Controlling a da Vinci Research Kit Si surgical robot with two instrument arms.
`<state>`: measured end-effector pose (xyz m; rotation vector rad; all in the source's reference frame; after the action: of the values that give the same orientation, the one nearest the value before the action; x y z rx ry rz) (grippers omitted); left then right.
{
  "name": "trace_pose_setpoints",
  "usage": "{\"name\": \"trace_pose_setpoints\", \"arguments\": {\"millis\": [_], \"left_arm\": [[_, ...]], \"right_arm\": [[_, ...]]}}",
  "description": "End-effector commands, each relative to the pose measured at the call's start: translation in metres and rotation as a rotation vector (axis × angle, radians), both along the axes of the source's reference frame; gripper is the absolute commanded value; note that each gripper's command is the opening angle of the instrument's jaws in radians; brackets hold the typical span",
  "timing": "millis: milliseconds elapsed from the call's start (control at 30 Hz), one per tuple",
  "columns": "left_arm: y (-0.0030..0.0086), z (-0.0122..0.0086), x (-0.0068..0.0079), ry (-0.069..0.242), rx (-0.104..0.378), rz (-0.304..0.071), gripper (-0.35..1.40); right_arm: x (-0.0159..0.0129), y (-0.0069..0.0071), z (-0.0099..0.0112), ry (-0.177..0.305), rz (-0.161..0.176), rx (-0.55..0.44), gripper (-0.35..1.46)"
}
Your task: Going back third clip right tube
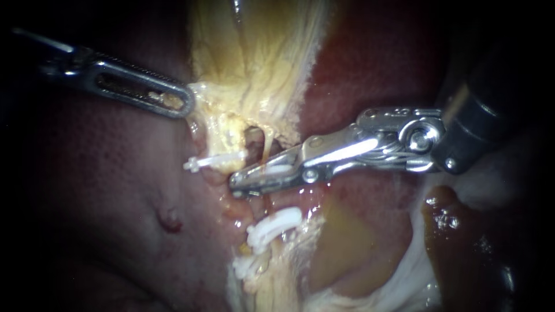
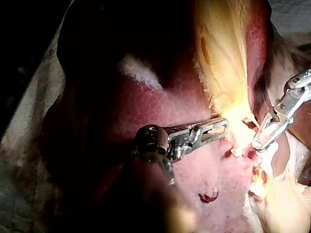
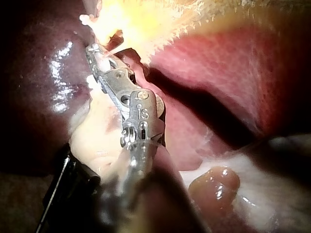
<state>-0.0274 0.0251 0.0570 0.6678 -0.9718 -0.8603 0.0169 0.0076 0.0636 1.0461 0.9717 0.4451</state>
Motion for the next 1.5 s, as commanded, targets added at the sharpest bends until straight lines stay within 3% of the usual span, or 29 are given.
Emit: {"name": "trace_pose_setpoints", "arguments": {"millis": [33, 300, 367, 433, 500, 600, 800, 967, 1167, 1233, 1500], "left_arm": [[0.0000, 0.0000, 0.0000, 0.000, 0.000, 0.001, -0.35], [0.0000, 0.0000, 0.0000, 0.000, 0.000, 0.001, -0.35], [0.0000, 0.0000, 0.0000, -0.001, 0.000, 0.001, -0.35], [0.0000, 0.0000, 0.0001, -0.001, 0.000, 0.001, -0.35], [0.0000, 0.0000, 0.0001, -0.001, 0.000, 0.001, -0.35], [0.0000, 0.0000, 0.0001, -0.001, 0.000, 0.001, -0.35], [0.0000, 0.0000, 0.0001, -0.001, 0.000, 0.001, -0.35], [0.0000, 0.0000, 0.0001, -0.001, 0.000, 0.001, -0.35], [0.0000, 0.0000, 0.0001, -0.001, 0.000, 0.001, -0.35], [0.0000, 0.0000, 0.0001, -0.001, 0.000, 0.001, -0.35], [0.0000, 0.0000, 0.0002, -0.001, 0.000, 0.002, -0.35]], "right_arm": [[0.0000, 0.0000, 0.0000, -0.003, 0.001, 0.005, -0.35], [-0.0003, -0.0002, -0.0001, 0.002, 0.004, 0.006, -0.35], [-0.0005, -0.0004, 0.0000, 0.008, 0.015, 0.025, -0.19], [-0.0005, -0.0005, 0.0000, 0.002, 0.033, 0.052, 0.18], [-0.0004, -0.0007, 0.0002, -0.019, 0.065, 0.046, 0.37], [-0.0003, -0.0009, 0.0004, -0.033, 0.082, 0.048, 0.43], [0.0001, -0.0012, 0.0010, -0.061, 0.147, 0.016, 0.48], [0.0002, -0.0014, 0.0018, -0.049, 0.206, -0.174, 0.49], [-0.0004, -0.0018, 0.0030, -0.075, 0.265, -0.394, 0.49], [-0.0007, -0.0018, 0.0030, -0.076, 0.264, -0.410, 0.49], [-0.0031, -0.0021, 0.0022, -0.008, 0.200, -0.491, 0.50]]}}
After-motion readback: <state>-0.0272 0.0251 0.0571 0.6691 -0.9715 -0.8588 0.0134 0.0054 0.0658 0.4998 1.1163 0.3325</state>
